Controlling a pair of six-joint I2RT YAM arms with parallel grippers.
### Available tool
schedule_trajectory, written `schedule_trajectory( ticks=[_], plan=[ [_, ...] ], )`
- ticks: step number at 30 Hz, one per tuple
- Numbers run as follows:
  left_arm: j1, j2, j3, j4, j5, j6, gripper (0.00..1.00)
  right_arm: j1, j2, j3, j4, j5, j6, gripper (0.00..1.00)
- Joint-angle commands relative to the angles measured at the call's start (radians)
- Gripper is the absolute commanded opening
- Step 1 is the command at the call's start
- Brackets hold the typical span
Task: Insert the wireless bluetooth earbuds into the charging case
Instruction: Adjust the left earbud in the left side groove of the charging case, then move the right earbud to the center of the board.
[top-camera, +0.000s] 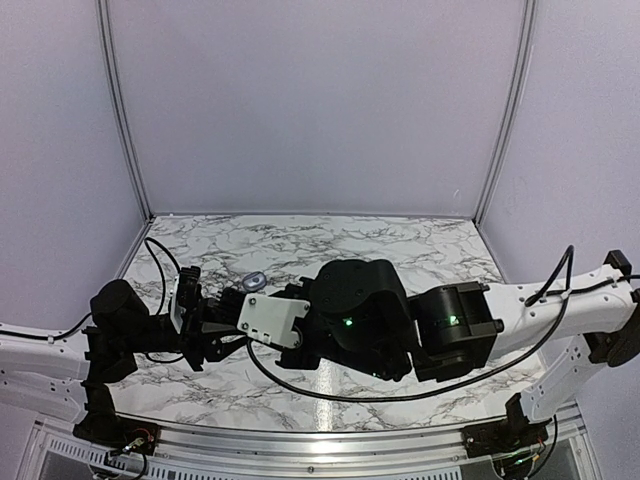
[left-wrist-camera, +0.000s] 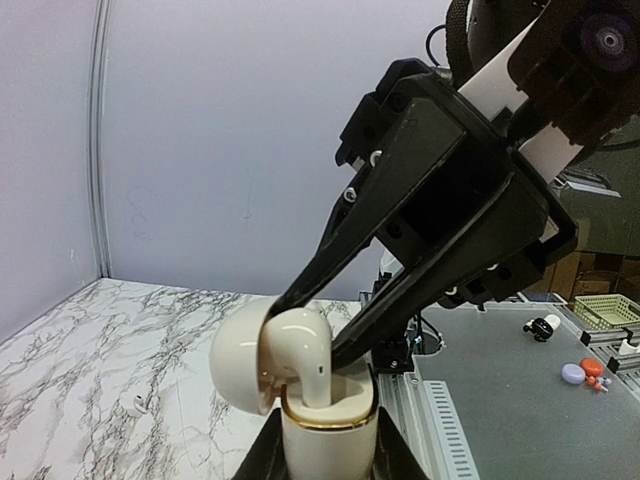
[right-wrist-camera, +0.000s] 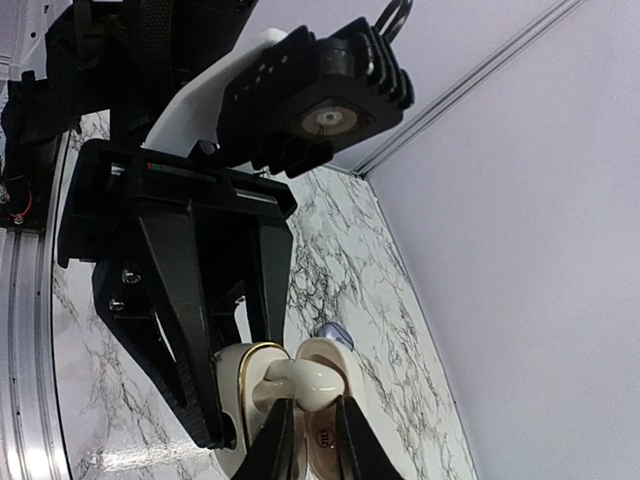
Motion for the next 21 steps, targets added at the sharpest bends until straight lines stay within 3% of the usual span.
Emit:
schedule_trajectory(
  ticks=[1, 8, 13, 21],
  plan=[
    [0.002, -0.01, 0.019, 0.048, -0.007, 0.015, 0.0, 0.0, -0.024, 0.026, -0.031, -0.138, 0.022, 0.17],
    [0.002, -0.016, 0.018, 0.048, -0.011, 0.02, 0.0, 0.0, -0.068, 0.008, -0.049, -0.253, 0.039, 0.2],
    [0.002, -0.027, 0.013, 0.047, -0.015, 0.026, 0.0, -0.003, -0.088, -0.002, -0.055, -0.235, 0.057, 0.22],
    [0.002, -0.024, 0.007, 0.047, -0.008, 0.036, 0.0, -0.096, -0.167, -0.047, -0.03, -0.28, 0.162, 0.26]
  ],
)
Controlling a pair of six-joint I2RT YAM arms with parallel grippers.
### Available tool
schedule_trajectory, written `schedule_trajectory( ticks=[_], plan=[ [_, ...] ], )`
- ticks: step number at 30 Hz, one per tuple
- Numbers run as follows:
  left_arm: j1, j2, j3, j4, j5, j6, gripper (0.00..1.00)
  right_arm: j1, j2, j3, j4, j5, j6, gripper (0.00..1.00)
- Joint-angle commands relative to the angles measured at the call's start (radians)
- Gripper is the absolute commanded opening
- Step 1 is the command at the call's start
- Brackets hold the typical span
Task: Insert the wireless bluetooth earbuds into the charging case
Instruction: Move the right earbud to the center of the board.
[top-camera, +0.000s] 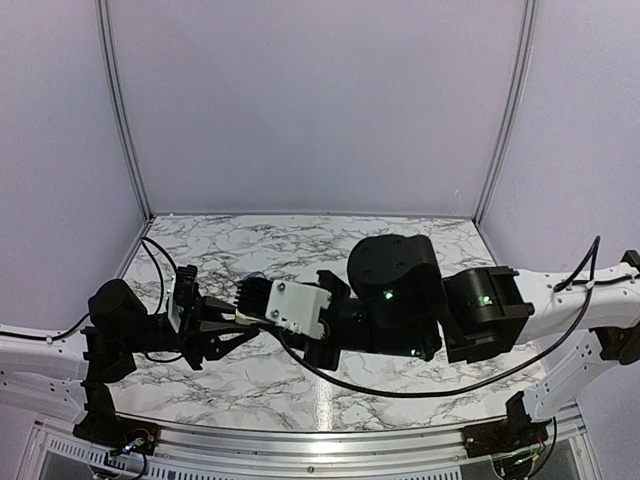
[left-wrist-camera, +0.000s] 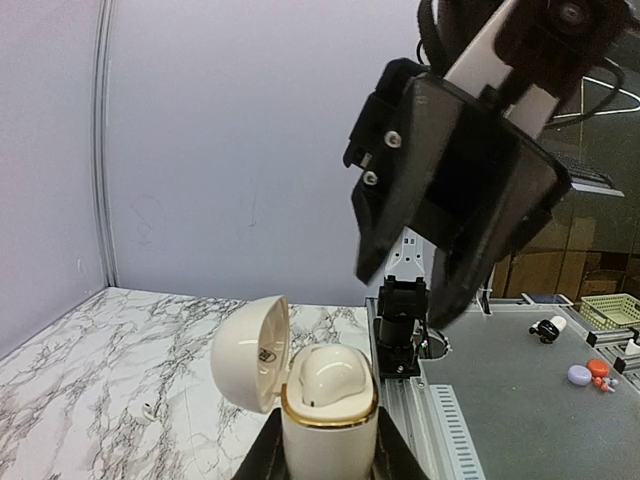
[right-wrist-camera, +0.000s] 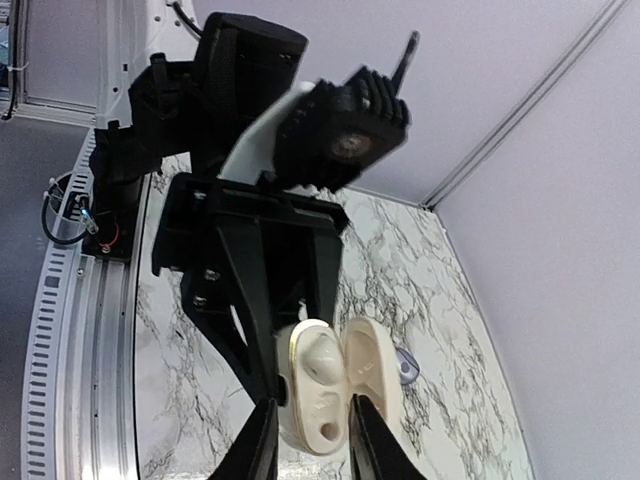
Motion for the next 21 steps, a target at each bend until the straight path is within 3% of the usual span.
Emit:
schedule_trajectory(
  ticks=[1, 9, 15, 21],
  plan=[
    [0.003, -0.009, 0.007, 0.045, -0.004, 0.013, 0.0, -0.094, -0.095, -0.034, 0.027, -0.056, 0.117, 0.27],
    [0.035, 0.013, 0.001, 0.043, -0.017, -0.041, 0.0, -0.525, -0.171, -0.181, 0.054, -0.245, 0.454, 0.32],
    [0.044, 0.011, -0.004, 0.044, -0.017, -0.044, 0.0, -0.829, -0.04, -0.22, -0.067, -0.358, 0.526, 0.31],
    [0.044, 0.03, -0.006, 0.044, -0.02, -0.043, 0.0, -0.937, 0.073, -0.335, 0.014, -0.37, 0.555, 0.28]
  ],
)
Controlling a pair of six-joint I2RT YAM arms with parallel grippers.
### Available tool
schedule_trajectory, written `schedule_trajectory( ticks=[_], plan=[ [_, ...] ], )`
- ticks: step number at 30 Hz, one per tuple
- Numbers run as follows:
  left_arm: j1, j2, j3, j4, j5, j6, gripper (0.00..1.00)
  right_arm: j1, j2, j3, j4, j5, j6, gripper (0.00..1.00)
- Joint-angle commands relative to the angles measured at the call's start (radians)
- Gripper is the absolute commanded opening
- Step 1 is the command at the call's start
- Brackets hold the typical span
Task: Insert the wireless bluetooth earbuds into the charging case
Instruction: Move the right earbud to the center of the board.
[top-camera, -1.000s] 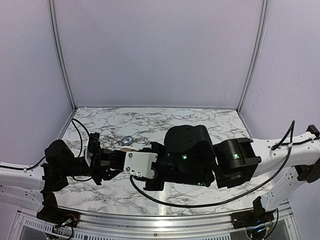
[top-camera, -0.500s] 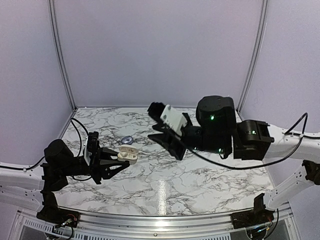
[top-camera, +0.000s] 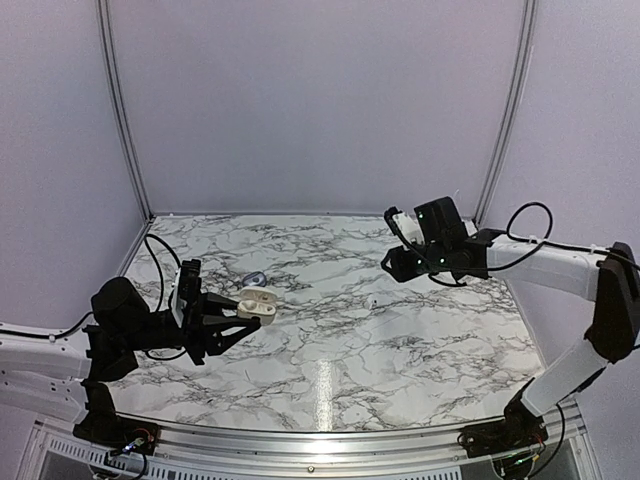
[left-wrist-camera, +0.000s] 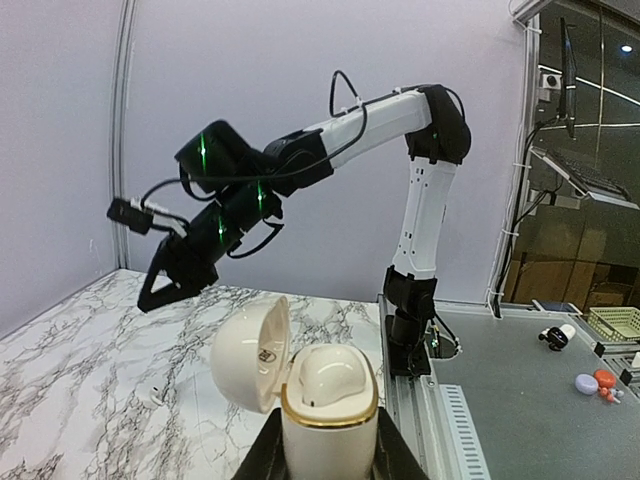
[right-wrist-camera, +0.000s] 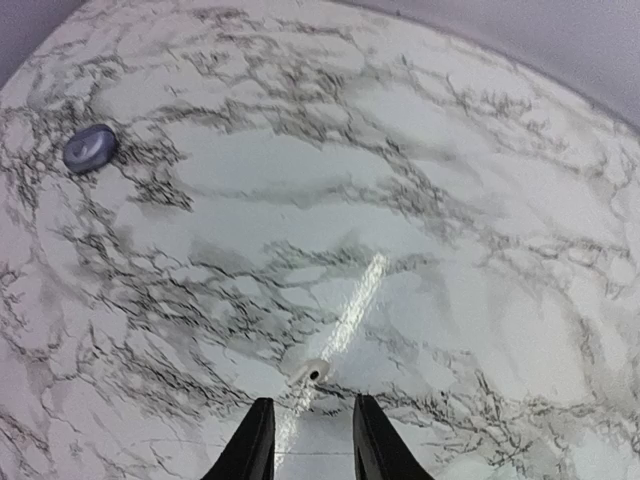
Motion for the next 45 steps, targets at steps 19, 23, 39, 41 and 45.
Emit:
schedule_trajectory(
  ticks=[19, 23, 39, 41, 45],
  plan=[
    [0.005, 0.033, -0.003, 0.046, -0.005, 0.003, 0.0, -0.026, 0.36, 0.077, 0.012, -0.084, -0.001, 0.33],
    [0.007, 0.038, -0.002, 0.046, -0.004, 0.005, 0.0, -0.026, 0.388, 0.093, 0.001, -0.09, -0.012, 0.33],
    [0.007, 0.042, 0.014, 0.046, 0.002, 0.005, 0.0, 0.011, 0.431, 0.147, -0.022, -0.17, -0.062, 0.33],
    [0.007, 0.047, 0.018, 0.044, 0.006, 0.004, 0.0, 0.019, 0.434, 0.16, -0.034, -0.183, -0.071, 0.33],
    [0.008, 0.064, 0.026, 0.044, 0.016, 0.003, 0.0, 0.028, 0.419, 0.186, -0.059, -0.15, -0.077, 0.34]
  ],
)
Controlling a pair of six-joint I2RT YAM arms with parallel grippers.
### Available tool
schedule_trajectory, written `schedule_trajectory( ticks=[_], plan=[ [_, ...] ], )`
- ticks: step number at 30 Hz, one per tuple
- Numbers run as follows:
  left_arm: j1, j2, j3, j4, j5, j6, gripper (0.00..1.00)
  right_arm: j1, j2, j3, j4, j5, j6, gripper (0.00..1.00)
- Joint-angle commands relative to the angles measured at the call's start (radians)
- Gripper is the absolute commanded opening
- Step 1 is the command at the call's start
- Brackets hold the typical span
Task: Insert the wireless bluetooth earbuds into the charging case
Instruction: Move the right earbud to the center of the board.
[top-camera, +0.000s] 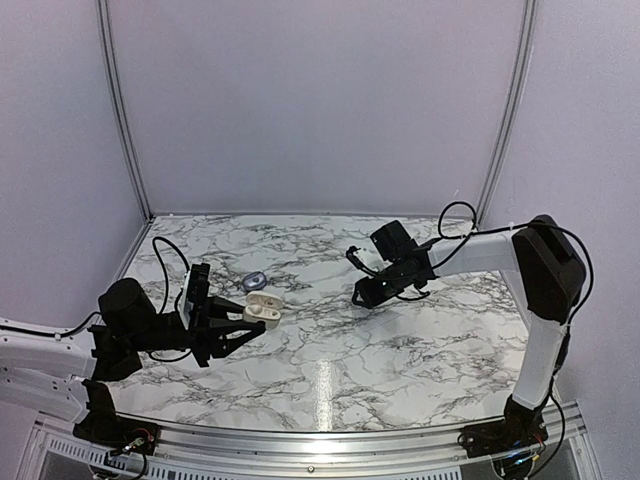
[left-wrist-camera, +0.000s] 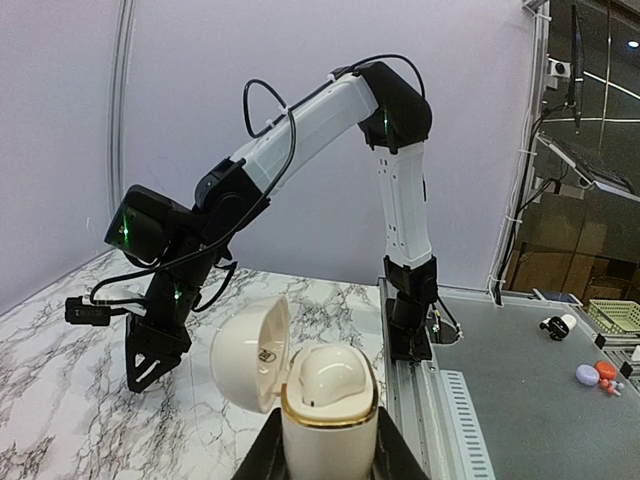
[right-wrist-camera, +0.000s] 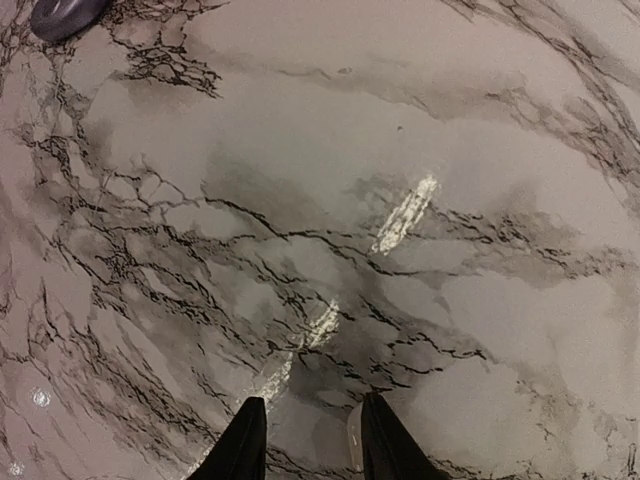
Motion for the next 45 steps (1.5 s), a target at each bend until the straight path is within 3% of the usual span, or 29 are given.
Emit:
schedule_trajectory(
  ticks=[1, 12, 31, 39, 45],
  plan=[
    [0.006, 0.02, 0.027, 0.043, 0.014, 0.001, 0.0, 0.016, -0.01, 0.054, -0.03, 0.016, -0.021, 0.35],
    [0.009, -0.005, 0.011, 0.039, 0.003, 0.002, 0.0, 0.017, 0.066, 0.095, -0.11, 0.079, -0.035, 0.36],
    [0.01, -0.044, -0.012, 0.037, -0.004, -0.006, 0.0, 0.132, 0.072, 0.07, -0.159, 0.002, -0.039, 0.16],
    [0.01, -0.054, -0.021, 0.039, -0.001, -0.016, 0.0, 0.204, 0.014, -0.006, -0.169, -0.109, -0.034, 0.16],
    [0.01, -0.055, -0.017, 0.039, -0.003, -0.015, 0.0, 0.213, -0.006, 0.003, -0.211, -0.117, -0.047, 0.26]
  ],
)
